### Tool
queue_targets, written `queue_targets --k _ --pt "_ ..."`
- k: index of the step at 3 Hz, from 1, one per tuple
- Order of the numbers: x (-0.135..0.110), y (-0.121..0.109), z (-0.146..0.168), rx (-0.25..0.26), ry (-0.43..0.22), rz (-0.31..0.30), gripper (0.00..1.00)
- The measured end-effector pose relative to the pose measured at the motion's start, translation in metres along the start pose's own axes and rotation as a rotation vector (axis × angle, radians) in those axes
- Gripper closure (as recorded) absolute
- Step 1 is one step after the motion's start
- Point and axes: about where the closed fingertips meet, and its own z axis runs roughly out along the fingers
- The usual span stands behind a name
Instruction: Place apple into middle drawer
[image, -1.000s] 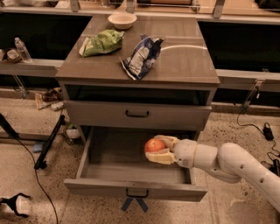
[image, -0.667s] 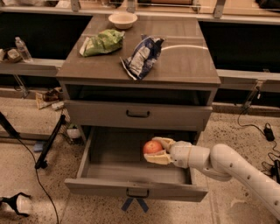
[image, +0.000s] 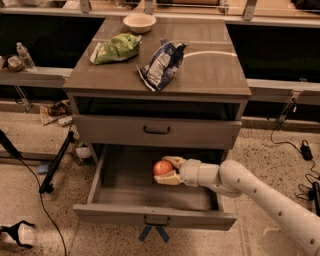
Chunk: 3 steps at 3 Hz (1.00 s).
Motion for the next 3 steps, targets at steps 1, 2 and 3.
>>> queue_targets --k 1,2,3 --pt "0.013 -0.007 0.032 0.004 0.003 -0.037 1.0" --pt "0.029 -0.011 0.058 -0.005 -0.028 -0.085 1.0" --pt "0.049 -0.011 0.083 -0.044 -0.071 -0.117 1.0"
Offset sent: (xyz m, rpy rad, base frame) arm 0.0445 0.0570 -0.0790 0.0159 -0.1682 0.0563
